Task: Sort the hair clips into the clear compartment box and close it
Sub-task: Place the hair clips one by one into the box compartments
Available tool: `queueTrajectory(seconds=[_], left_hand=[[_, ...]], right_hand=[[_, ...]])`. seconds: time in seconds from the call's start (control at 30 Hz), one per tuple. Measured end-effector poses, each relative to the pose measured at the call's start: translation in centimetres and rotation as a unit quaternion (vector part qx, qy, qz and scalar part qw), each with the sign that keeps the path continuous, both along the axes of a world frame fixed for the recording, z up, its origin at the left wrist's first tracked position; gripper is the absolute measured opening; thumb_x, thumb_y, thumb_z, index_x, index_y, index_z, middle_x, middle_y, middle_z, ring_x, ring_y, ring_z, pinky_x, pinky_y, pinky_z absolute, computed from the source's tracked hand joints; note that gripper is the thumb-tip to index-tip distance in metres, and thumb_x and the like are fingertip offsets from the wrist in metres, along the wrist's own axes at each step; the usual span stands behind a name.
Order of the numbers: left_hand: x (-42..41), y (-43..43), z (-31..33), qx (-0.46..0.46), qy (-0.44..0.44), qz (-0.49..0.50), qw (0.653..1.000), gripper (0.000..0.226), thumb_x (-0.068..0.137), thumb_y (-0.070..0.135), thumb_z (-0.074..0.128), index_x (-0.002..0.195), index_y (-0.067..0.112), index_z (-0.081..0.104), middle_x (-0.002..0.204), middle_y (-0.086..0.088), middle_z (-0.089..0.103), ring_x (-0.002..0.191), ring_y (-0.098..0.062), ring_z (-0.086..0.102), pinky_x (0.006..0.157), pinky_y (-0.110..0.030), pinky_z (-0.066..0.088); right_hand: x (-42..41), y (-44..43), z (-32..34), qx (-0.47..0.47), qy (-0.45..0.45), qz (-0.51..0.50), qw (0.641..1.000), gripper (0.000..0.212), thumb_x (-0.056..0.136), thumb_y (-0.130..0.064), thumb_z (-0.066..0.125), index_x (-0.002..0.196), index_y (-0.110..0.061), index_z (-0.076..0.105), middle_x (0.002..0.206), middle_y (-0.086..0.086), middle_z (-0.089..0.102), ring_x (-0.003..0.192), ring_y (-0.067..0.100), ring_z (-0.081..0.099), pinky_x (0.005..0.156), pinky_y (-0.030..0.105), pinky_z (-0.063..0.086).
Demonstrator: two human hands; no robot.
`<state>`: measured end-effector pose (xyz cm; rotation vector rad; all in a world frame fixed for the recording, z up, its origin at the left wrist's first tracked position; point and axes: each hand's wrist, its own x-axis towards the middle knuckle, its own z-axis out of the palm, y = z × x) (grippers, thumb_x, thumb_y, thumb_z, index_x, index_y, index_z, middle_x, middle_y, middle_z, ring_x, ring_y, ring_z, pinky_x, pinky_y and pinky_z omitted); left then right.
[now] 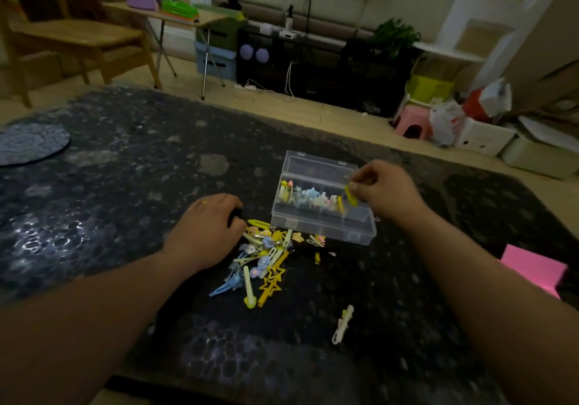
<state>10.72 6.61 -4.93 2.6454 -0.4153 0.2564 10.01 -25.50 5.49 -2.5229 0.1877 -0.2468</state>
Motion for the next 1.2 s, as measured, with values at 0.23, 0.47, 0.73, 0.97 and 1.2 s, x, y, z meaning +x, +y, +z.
queueTrajectory(seconds=[0.23, 0.47, 0.73, 0.97, 1.2], left_hand=[[0.0, 0.1, -0.3, -0.003, -0.01, 0.007, 1.0, 0.037, 0.096, 0.034, 0.051, 0.127, 0.021, 0.064, 0.129, 0.003, 0.065, 0.118, -0.017, 0.057, 0.107, -0.036, 0.041], [0.0, 0.1, -0.4, 0.002, -0.006, 0.002, 1.0, 0.04, 0.09, 0.042, 0.043, 0.119, 0.024, 0.063, 0.118, 0.005, 0.065, 0.111, -0.016, 0.058, 0.106, -0.036, 0.041], [0.0, 0.0, -0.3, 0.007, -0.001, 0.0, 1.0, 0.048, 0.087, 0.047, 0.036, 0.12, 0.024, 0.063, 0.119, 0.006, 0.065, 0.111, -0.016, 0.058, 0.106, -0.037, 0.041], [-0.1, -0.1, -0.1, 0.011, 0.004, 0.002, 1.0, 0.052, 0.085, 0.048, 0.034, 0.12, 0.023, 0.064, 0.121, 0.004, 0.066, 0.113, -0.018, 0.059, 0.105, -0.039, 0.043], [-0.2, -0.2, 0.4, 0.019, 0.025, 0.006, 0.999, 0.06, 0.083, 0.05, 0.032, 0.124, 0.021, 0.065, 0.127, -0.001, 0.066, 0.118, -0.023, 0.059, 0.104, -0.043, 0.046]], right_hand=[[5.4, -0.9, -2.0, -0.101, 0.095, -0.028, 0.99, 0.019, 0.095, -0.016, 0.076, 0.08, -0.024, 0.07, 0.097, 0.003, 0.074, 0.087, 0.017, 0.065, 0.077, 0.035, 0.051], [6.2, -0.5, -3.5, -0.085, 0.101, -0.086, 0.987, 0.008, 0.093, -0.017, 0.077, 0.086, -0.017, 0.076, 0.092, 0.005, 0.074, 0.085, 0.021, 0.069, 0.081, 0.041, 0.063], [5.2, 0.6, -3.5, -0.18, 0.108, -0.084, 0.974, 0.011, 0.094, -0.026, 0.071, 0.083, -0.024, 0.073, 0.086, 0.001, 0.072, 0.084, 0.024, 0.067, 0.095, 0.052, 0.058], [2.0, -0.6, -3.0, -0.13, 0.025, -0.049, 0.99, 0.012, 0.098, -0.031, 0.074, 0.088, -0.025, 0.07, 0.089, -0.003, 0.072, 0.08, 0.015, 0.065, 0.077, 0.039, 0.058], [-3.0, -0.5, -2.4, -0.101, -0.028, 0.034, 0.994, 0.009, 0.101, -0.022, 0.071, 0.109, -0.02, 0.074, 0.103, -0.003, 0.071, 0.093, 0.015, 0.065, 0.082, 0.033, 0.053]])
